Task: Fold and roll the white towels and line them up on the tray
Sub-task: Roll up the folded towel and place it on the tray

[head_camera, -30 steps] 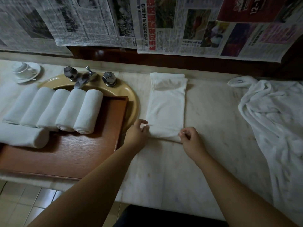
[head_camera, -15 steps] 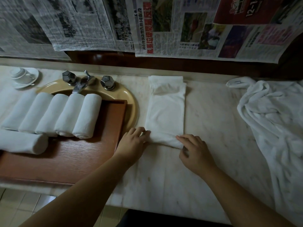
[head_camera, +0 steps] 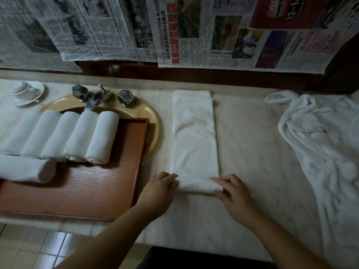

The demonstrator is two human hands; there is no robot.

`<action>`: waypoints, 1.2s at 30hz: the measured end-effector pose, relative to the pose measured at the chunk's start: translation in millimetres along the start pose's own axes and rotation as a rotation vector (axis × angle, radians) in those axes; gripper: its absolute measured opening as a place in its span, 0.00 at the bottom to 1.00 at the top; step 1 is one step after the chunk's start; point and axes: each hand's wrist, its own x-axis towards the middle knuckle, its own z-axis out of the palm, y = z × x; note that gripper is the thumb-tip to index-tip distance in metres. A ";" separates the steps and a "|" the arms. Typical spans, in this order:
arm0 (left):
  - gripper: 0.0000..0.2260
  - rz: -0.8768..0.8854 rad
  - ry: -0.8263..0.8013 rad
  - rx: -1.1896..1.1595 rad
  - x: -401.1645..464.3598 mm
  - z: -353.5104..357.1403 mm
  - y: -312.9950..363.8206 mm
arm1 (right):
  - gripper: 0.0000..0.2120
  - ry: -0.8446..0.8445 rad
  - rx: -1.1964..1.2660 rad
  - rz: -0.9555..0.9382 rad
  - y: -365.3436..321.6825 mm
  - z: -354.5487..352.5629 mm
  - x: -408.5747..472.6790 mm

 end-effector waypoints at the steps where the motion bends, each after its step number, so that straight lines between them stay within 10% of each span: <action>1: 0.18 -0.062 0.013 -0.053 -4.3 3.9 3.6 | 0.23 0.017 0.027 0.019 -0.9 2.0 -1.9; 8: 0.06 -0.284 0.189 -0.296 -2.8 15.6 23.3 | 0.09 0.078 0.202 0.174 -4.1 7.4 18.9; 20: 0.18 0.306 0.269 0.311 -16.3 18.4 -11.7 | 0.20 0.210 -0.238 -0.264 -2.2 -1.0 3.5; 36: 0.04 -0.303 0.332 -0.385 -17.2 29.0 15.8 | 0.08 0.215 0.356 0.420 -26.9 19.3 19.8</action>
